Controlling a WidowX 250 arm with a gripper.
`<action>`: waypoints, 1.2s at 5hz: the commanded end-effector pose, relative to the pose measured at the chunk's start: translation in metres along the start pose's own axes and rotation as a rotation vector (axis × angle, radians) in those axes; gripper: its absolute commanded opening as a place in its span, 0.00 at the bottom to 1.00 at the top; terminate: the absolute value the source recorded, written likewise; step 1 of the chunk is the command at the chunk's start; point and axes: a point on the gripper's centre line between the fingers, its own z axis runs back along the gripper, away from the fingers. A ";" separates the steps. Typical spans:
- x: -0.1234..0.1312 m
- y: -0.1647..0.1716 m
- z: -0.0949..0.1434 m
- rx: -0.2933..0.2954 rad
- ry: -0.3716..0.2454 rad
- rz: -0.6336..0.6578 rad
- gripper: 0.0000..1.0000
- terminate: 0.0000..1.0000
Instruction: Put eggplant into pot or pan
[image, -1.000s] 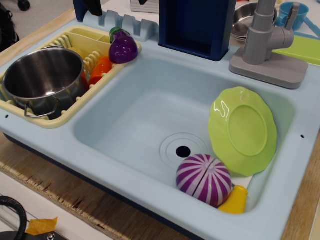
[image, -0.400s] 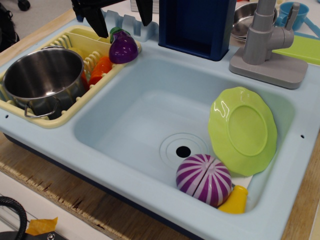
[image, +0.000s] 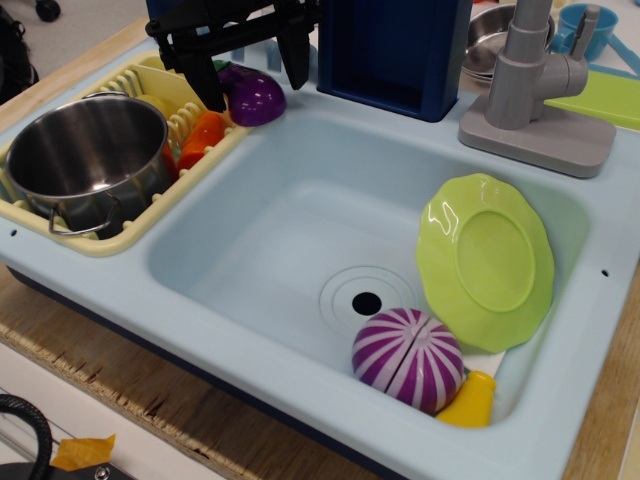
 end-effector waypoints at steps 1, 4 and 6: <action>0.006 0.001 0.002 0.002 -0.033 0.027 1.00 0.00; 0.013 0.006 0.051 0.043 -0.143 0.080 0.00 0.00; -0.009 0.072 0.075 0.120 -0.163 0.224 0.00 0.00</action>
